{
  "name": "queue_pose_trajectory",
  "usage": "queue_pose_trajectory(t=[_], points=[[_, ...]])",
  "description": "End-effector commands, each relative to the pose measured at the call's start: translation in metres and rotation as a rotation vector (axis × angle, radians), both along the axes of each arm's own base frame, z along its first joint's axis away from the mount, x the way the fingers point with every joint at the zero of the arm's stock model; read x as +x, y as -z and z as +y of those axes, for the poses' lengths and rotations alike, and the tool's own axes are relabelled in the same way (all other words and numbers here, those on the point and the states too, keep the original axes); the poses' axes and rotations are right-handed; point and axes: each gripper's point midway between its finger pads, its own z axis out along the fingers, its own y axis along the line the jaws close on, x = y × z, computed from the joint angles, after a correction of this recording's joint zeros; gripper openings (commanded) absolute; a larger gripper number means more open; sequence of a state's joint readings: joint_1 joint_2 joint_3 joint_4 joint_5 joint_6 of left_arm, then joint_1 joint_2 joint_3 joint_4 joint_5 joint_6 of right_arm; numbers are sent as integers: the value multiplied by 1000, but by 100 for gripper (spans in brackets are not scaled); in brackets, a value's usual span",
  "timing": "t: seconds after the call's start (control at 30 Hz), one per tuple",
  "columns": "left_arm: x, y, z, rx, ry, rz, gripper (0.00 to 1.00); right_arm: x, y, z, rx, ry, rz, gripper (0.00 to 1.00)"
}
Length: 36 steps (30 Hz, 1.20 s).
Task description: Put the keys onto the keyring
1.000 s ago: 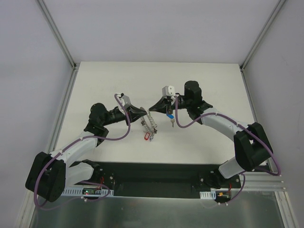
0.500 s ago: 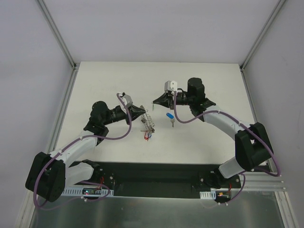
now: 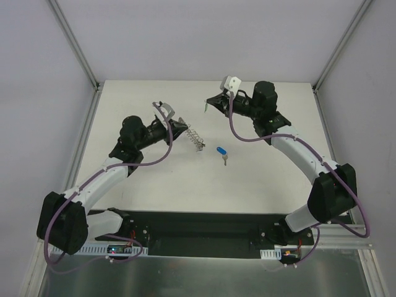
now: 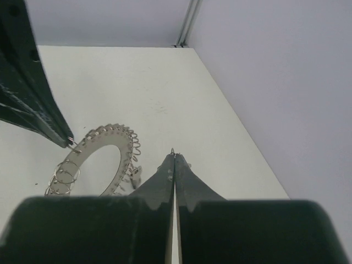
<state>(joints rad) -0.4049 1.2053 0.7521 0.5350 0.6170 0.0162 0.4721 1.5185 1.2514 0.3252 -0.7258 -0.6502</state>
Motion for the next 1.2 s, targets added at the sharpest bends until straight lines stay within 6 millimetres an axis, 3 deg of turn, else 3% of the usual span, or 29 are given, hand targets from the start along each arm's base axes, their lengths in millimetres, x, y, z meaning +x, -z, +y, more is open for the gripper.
queue_pose_trajectory(t=[0.0, 0.03, 0.1, 0.17, 0.2, 0.27, 0.3, 0.37, 0.4, 0.53, 0.77, 0.9, 0.93, 1.0, 1.03, 1.1, 1.17], points=[[-11, 0, 17, -14, -113, -52, 0, 2, -22, -19, 28, 123, 35, 1], [-17, 32, 20, 2, -137, -1, 0, 1, -18, -21, 29, 141, 55, 1], [-32, 51, 11, -27, -129, 39, 0, -8, -10, -25, 41, 145, 115, 1], [-40, 77, 15, -30, -192, 46, 0, -17, -3, -25, 48, 141, 155, 1], [-56, 95, 9, -13, -178, 66, 0, -25, 6, -28, 52, 143, 190, 1], [-63, 103, 11, -52, -215, 94, 0, -32, 16, -31, 49, 153, 217, 1], [-75, 122, 13, -43, -213, 130, 0, -39, 30, -31, 37, 153, 254, 1], [-81, 133, 21, -74, -269, 163, 0, -49, 36, -33, 34, 156, 269, 1], [-90, 152, 28, -50, -286, 194, 0, -54, 40, -31, 27, 150, 277, 1], [-107, 184, 38, -9, -311, 254, 0, -70, 67, -36, -17, 172, 311, 1], [-120, 218, 49, 42, -353, 370, 4, -86, 84, -38, -41, 163, 336, 1], [-122, 223, 47, 53, -379, 450, 12, -91, 87, -43, -51, 175, 341, 1], [-127, 237, 53, 105, -400, 497, 17, -92, 88, -44, -55, 180, 348, 1], [-122, 223, 44, 82, -408, 519, 23, -93, 88, -46, -61, 186, 349, 1], [-128, 230, 48, 129, -422, 559, 29, -95, 88, -48, -67, 193, 354, 1], [-121, 208, 41, 96, -452, 571, 35, -96, 89, -51, -79, 202, 359, 1], [-125, 206, 52, 133, -518, 626, 48, -99, 89, -54, -91, 211, 363, 1]])
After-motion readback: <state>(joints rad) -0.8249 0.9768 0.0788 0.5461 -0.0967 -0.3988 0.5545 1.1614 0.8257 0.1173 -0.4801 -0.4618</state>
